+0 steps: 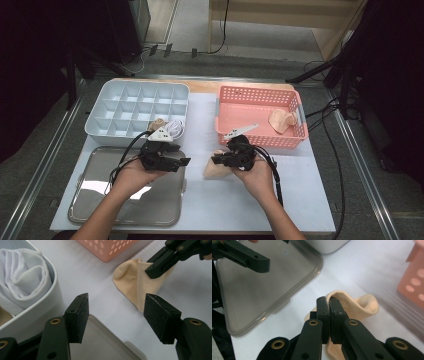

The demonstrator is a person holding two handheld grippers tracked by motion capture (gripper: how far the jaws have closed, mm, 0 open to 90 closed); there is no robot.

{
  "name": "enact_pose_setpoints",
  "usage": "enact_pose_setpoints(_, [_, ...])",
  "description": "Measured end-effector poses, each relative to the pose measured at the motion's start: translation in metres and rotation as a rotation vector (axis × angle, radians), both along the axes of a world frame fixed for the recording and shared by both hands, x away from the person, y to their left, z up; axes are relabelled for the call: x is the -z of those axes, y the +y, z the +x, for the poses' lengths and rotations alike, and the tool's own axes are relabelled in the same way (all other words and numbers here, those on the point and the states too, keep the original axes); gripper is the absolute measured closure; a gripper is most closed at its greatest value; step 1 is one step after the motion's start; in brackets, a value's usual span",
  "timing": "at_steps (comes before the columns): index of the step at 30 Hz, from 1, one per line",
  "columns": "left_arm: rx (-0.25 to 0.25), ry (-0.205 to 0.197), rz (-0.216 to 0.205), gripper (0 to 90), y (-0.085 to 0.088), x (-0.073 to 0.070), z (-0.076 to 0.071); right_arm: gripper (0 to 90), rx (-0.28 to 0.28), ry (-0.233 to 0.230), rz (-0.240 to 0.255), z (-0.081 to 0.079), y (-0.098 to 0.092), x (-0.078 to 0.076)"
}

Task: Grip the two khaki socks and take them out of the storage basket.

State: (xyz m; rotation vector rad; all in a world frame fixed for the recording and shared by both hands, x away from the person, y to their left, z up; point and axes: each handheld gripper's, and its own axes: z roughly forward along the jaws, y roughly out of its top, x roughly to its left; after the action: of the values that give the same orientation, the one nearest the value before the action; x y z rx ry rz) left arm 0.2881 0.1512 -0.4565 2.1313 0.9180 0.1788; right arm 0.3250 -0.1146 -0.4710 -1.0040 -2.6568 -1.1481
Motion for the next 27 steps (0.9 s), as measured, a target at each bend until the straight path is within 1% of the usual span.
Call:
enact_pose_setpoints(8, [0.004, 0.006, 0.006, 38.2, -0.002, 0.002, 0.0, 88.9, 0.008, 0.016, -0.019, 0.004, 0.002, 0.013])
enact_pose_setpoints(10, [0.007, 0.006, 0.01, 38.2, -0.003, 0.003, -0.001, 88.0, 0.011, 0.02, -0.03, 0.005, 0.002, 0.015])
enact_pose_setpoints(12, [0.009, 0.006, 0.01, 38.2, -0.003, 0.003, -0.001, 86.4, 0.012, 0.026, -0.03, 0.006, 0.002, 0.016])
enact_pose_setpoints(16, [0.01, 0.006, 0.011, 38.2, -0.004, 0.004, -0.001, 83.0, 0.008, 0.009, -0.025, 0.006, 0.001, 0.015])
enact_pose_setpoints(20, [0.013, 0.006, 0.01, 38.1, -0.004, 0.004, -0.001, 77.1, 0.014, -0.002, -0.026, 0.005, -0.001, 0.012])
enact_pose_setpoints(25, [0.011, 0.005, 0.01, 38.1, -0.004, 0.004, -0.001, 71.7, 0.02, -0.029, -0.023, 0.005, -0.005, 0.004])
enact_pose_setpoints(27, [0.011, 0.004, 0.01, 38.1, -0.004, 0.004, -0.001, 69.9, 0.025, -0.039, -0.014, 0.005, -0.008, 0.001])
